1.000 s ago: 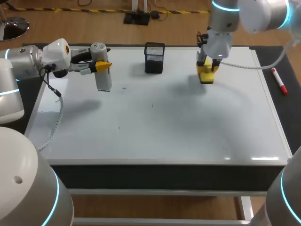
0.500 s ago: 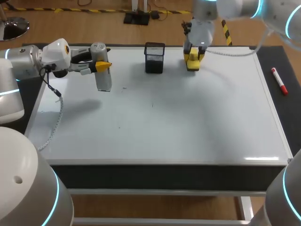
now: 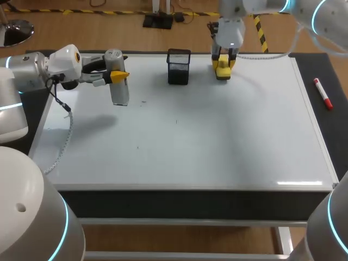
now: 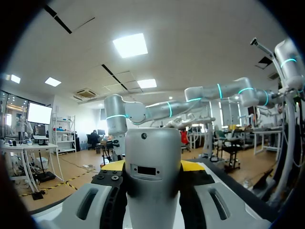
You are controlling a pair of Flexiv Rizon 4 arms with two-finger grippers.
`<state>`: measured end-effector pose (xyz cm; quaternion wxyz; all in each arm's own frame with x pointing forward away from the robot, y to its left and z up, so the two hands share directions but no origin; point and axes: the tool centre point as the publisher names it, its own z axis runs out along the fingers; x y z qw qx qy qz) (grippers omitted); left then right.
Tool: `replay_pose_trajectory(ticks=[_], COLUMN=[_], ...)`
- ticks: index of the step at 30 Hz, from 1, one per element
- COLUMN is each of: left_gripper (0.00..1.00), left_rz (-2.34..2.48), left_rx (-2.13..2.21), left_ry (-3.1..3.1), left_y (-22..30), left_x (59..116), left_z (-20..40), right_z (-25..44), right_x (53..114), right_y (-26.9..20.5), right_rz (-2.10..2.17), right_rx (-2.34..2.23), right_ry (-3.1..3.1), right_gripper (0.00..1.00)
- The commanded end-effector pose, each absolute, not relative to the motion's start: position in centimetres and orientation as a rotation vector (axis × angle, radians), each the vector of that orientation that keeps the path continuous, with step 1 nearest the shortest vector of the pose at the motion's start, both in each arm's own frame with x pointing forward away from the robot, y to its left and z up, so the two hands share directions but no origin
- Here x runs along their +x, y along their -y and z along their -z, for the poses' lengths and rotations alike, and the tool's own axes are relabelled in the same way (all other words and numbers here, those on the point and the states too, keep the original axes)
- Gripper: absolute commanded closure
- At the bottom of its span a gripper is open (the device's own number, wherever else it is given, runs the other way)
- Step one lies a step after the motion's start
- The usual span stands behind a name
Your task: Pick up the inspection probe, press it on each red-marked spot on the whiteboard one by one, put down the probe, pick up the eraser, and wipe off all the red marks.
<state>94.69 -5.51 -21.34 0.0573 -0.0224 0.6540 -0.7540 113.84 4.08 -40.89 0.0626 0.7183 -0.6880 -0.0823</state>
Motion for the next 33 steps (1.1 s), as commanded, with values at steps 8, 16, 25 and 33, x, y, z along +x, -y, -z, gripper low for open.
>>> replay_pose_trajectory(ticks=[8,16,25,33], left_gripper=[1.00,1.00,1.00,1.00], left_rz=[2.288,2.288,2.288,2.288], left_rx=[-0.065,-0.065,-0.065,-0.065], left_ry=[-1.981,-1.981,-1.981,-1.981], left_y=[5.5,5.5,5.5,5.5], left_x=[94.8,94.8,94.8,94.8], left_z=[21.3,21.3,21.3,21.3], right_z=[41.4,42.0,42.3,42.1], right_x=[113.0,112.4,112.0,111.5], right_y=[-3.8,-3.8,-3.8,-3.4], right_rz=[0.248,0.241,0.220,0.204], right_rx=[2.165,2.151,2.145,2.129], right_ry=[2.077,2.113,2.131,2.139], right_gripper=[1.00,1.00,1.00,0.00])
